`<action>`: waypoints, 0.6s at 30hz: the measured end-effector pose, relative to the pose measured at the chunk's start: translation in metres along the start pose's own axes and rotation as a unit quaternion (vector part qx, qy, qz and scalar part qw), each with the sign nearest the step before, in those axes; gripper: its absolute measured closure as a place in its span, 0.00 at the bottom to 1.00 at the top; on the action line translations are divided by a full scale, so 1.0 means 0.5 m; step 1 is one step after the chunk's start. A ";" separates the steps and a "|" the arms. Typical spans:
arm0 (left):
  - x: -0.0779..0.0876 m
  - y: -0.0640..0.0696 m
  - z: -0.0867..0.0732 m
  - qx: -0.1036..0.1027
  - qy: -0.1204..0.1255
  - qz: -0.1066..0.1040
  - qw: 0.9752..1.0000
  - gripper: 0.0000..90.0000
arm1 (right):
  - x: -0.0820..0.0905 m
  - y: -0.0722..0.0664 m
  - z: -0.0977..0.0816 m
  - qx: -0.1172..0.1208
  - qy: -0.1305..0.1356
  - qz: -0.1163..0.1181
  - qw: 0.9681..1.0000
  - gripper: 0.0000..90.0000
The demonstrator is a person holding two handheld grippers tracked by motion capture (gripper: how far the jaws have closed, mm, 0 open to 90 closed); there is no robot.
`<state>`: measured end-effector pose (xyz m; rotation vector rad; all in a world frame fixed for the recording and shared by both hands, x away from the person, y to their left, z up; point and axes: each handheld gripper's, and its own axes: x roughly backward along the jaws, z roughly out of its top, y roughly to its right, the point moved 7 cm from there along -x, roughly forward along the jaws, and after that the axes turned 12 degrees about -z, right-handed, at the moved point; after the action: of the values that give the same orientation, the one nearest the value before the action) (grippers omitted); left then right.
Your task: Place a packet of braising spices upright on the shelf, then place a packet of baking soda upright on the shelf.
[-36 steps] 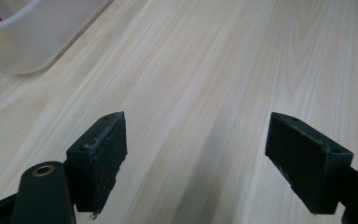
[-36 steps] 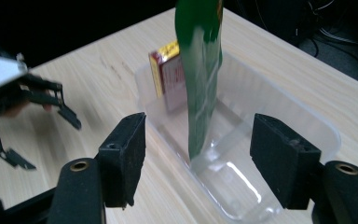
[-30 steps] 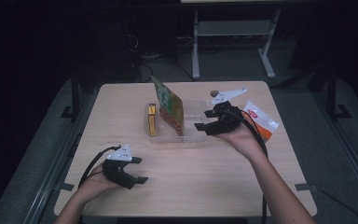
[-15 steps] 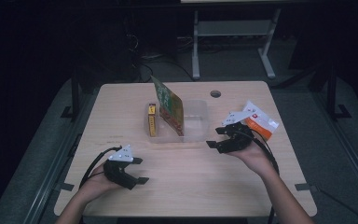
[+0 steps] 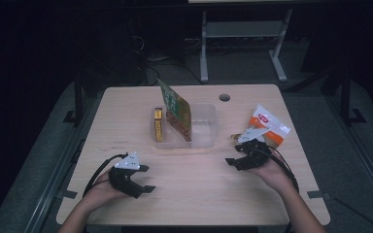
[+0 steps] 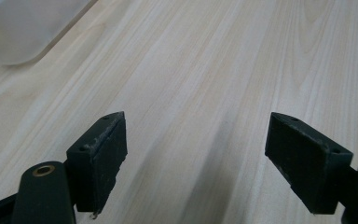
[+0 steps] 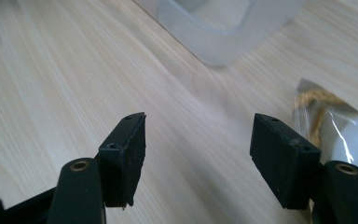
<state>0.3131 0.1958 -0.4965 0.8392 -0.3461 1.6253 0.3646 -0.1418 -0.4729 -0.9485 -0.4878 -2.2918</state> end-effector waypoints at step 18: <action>-0.003 0.001 0.001 -0.001 -0.005 -0.001 1.000 0.23 | -0.005 0.167 -0.032 -0.089 0.020 -0.070 0.993 0.82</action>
<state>0.3128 0.1941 -0.4969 0.8462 -0.3549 1.6182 0.4125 -0.2122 -0.4769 -0.9781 -0.3473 -2.5095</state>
